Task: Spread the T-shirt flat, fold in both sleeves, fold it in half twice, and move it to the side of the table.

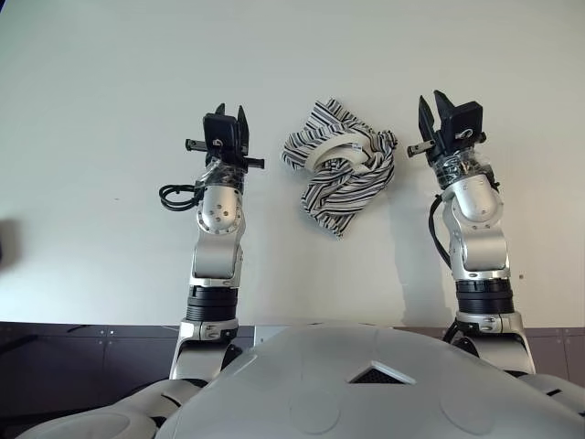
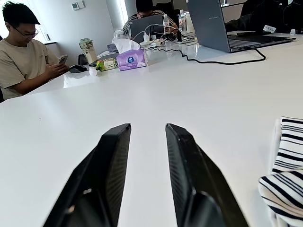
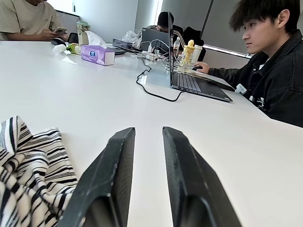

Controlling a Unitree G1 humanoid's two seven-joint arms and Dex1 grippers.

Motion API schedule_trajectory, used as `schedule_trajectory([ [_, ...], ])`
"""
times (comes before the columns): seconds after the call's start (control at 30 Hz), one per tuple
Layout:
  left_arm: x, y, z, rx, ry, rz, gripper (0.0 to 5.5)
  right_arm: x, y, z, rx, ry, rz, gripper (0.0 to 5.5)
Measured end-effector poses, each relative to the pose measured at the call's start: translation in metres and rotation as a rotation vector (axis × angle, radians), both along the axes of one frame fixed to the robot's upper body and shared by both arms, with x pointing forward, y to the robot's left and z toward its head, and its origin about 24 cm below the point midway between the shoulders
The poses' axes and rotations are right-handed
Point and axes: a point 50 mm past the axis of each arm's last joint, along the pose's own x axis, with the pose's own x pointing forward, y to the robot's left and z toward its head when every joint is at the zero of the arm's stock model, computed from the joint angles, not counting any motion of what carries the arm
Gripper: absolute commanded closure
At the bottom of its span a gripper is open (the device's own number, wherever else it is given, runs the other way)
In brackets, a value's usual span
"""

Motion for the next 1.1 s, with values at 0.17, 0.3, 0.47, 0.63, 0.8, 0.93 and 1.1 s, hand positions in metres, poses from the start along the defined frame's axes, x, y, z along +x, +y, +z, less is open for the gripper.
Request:
schedule_trajectory([
  [0.17,0.004,0.002,0.000,0.028,0.008,-0.044,4.15,0.000,0.001,-0.004,-0.020,0.004,0.016,4.45],
  [0.3,0.009,0.002,0.003,0.041,-0.004,-0.049,4.15,-0.001,0.003,-0.005,-0.027,0.006,0.041,4.45],
  [0.47,0.010,0.005,0.001,0.053,-0.003,-0.049,4.15,-0.002,0.007,-0.006,-0.024,0.010,0.079,4.45],
  [0.63,0.010,0.006,0.001,0.063,0.000,-0.054,4.15,-0.002,0.008,-0.006,-0.025,0.010,0.089,4.45],
  [0.8,0.007,0.007,-0.001,0.104,0.007,-0.128,4.15,-0.002,0.008,-0.006,-0.026,0.012,0.096,4.45],
  [0.93,0.006,0.010,-0.003,0.125,0.013,-0.143,4.15,-0.003,0.009,-0.006,-0.028,0.013,0.113,4.45],
  [1.1,0.006,0.008,-0.008,0.144,0.027,-0.166,4.15,-0.004,0.016,-0.004,-0.028,0.010,0.165,4.45],
])
